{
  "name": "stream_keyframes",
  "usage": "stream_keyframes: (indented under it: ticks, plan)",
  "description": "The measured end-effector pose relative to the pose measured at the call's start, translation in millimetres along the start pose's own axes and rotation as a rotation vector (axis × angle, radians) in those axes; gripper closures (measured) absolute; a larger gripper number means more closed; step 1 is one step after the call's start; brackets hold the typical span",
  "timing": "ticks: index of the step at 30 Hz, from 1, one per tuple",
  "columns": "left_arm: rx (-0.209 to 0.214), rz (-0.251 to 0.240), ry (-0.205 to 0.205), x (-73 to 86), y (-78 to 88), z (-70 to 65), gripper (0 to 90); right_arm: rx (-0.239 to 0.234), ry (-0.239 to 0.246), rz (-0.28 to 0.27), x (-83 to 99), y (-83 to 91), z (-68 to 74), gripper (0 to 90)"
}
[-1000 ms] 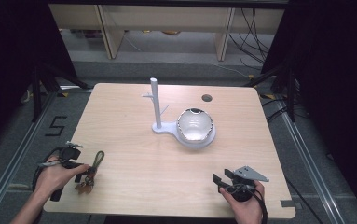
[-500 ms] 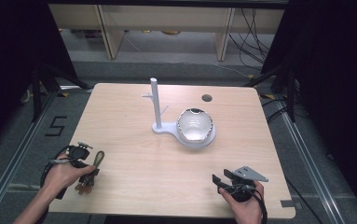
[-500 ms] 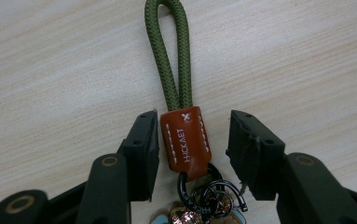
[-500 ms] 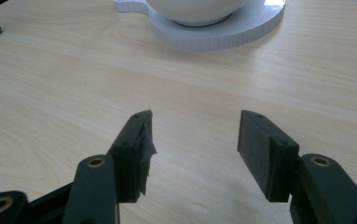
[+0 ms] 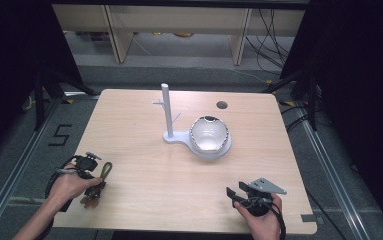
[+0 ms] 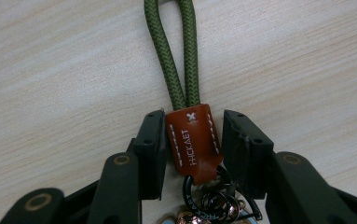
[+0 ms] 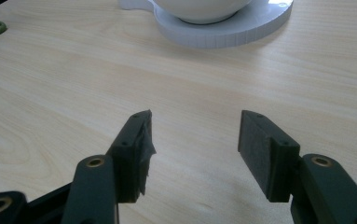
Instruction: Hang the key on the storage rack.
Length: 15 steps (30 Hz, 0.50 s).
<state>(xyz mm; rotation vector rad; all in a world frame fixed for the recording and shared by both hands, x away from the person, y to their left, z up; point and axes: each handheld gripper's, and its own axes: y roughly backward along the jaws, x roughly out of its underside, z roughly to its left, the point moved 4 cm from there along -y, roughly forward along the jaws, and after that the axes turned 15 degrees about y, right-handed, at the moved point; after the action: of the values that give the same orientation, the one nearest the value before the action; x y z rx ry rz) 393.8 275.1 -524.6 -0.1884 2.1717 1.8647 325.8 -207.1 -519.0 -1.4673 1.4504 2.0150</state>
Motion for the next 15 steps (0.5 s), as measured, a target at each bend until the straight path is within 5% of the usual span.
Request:
stream_keyframes:
  ticks: [5, 10, 15]
  plan:
    - [0.0, -0.011, -0.007, 0.7, -0.1, 0.5, 64.7, 0.004, 0.03, -0.01, -0.1, -0.5, -3.2, 45.6]
    - [0.001, -0.022, -0.089, 1.7, 1.3, 3.0, 67.6, -0.004, 0.025, -0.003, 0.0, -0.2, -2.1, 45.6]
    - [0.035, -0.036, -0.081, 5.1, 1.9, 4.4, 69.3, 0.003, 0.031, -0.015, -0.3, 0.0, -3.5, 45.6]
